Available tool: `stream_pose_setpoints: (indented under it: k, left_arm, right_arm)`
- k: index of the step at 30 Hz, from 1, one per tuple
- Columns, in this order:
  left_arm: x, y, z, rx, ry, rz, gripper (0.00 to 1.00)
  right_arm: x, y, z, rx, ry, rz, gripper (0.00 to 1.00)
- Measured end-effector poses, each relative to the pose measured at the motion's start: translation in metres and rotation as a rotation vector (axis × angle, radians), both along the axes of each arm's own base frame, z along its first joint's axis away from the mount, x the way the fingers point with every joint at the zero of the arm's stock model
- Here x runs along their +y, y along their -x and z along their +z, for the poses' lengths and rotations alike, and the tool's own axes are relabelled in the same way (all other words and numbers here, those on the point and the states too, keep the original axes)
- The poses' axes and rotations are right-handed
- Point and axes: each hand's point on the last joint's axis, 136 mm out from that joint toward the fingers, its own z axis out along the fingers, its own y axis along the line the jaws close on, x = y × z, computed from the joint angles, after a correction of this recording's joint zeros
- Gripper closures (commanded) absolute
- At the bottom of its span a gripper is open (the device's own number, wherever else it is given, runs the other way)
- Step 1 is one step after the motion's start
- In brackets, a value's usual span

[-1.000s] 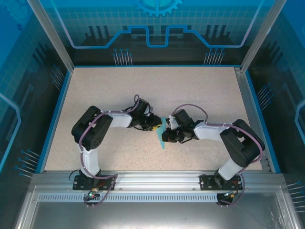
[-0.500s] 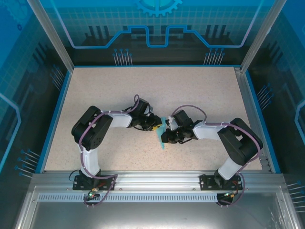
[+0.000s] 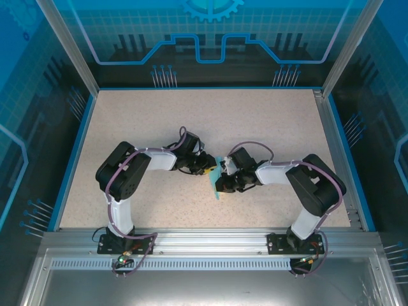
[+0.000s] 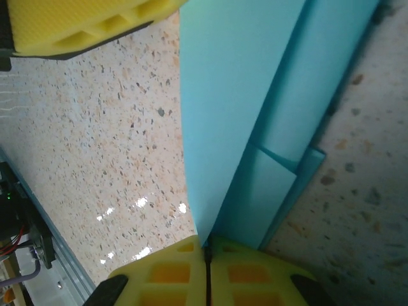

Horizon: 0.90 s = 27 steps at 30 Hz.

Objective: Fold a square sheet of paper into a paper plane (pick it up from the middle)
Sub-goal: Fold the wing for the fifth time at the center of the table.

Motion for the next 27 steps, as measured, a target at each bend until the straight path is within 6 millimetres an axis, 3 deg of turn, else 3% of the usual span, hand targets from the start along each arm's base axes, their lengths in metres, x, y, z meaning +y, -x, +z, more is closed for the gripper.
stream_pose_setpoints:
  k: [7, 13, 20, 27]
  left_arm:
    - [0.0, 0.0, 0.0, 0.002, -0.001, 0.0, 0.72]
    - [0.0, 0.0, 0.0, 0.004, -0.002, 0.0, 0.72]
    - [0.0, 0.0, 0.0, 0.008, -0.005, 0.0, 0.72]
    - [0.0, 0.0, 0.0, 0.012, -0.007, 0.0, 0.73]
  right_arm:
    - [0.0, 0.0, 0.001, 0.0, 0.001, 0.0, 0.83]
    - [-0.001, 0.003, 0.009, -0.01, 0.0, 0.001, 0.87]
    - [0.0, 0.01, 0.002, 0.004, 0.013, 0.007, 0.93]
    - [0.0, 0.01, 0.0, 0.003, 0.002, -0.002, 0.86]
